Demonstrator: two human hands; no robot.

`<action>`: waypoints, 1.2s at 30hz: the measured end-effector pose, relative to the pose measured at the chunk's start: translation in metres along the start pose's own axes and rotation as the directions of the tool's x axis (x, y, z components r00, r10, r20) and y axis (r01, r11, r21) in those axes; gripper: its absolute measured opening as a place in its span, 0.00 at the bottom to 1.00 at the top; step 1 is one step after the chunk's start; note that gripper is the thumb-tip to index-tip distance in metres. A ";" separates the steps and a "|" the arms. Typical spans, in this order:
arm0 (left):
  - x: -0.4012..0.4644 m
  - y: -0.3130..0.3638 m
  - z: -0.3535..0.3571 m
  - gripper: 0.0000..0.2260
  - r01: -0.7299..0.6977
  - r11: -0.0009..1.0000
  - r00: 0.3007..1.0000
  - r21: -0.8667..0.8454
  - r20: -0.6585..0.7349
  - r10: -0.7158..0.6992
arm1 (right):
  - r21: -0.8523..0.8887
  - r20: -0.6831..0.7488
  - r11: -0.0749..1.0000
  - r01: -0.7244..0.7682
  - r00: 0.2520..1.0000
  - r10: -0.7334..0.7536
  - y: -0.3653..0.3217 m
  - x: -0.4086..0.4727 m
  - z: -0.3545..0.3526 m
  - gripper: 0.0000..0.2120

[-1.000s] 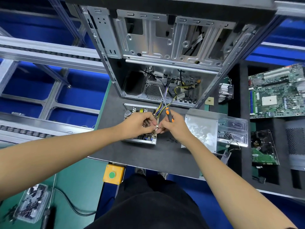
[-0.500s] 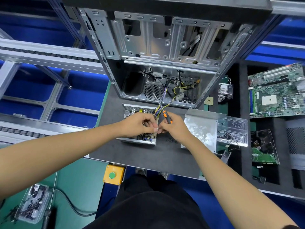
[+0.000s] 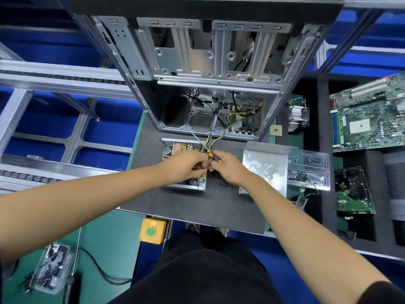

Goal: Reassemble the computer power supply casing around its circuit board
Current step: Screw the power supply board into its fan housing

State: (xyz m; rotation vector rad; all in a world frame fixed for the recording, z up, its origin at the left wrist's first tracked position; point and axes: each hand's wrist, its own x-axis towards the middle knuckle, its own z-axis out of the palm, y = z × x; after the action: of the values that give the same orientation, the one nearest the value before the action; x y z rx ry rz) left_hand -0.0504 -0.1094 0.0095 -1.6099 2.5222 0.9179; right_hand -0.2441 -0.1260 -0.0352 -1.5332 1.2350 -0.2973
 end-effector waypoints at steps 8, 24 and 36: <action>0.009 0.007 -0.001 0.07 -0.091 0.906 0.981 0.414 0.193 0.011 | -0.004 0.076 0.999 -0.042 0.996 0.042 -0.003 0.003 -0.006 0.07; 0.033 0.038 0.013 0.13 0.092 0.708 0.941 0.700 0.171 -0.291 | -0.026 0.123 0.999 -0.042 0.991 0.045 0.000 0.007 -0.009 0.08; 0.042 0.047 0.009 0.14 0.138 0.695 0.917 0.705 0.175 -0.359 | -0.076 0.137 0.997 -0.027 0.990 0.037 -0.003 0.007 -0.012 0.12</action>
State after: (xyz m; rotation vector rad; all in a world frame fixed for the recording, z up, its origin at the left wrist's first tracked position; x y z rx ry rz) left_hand -0.1116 -0.1254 0.0109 -1.3713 1.9831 0.1263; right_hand -0.2475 -0.1391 -0.0310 -1.5691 1.1707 -0.1228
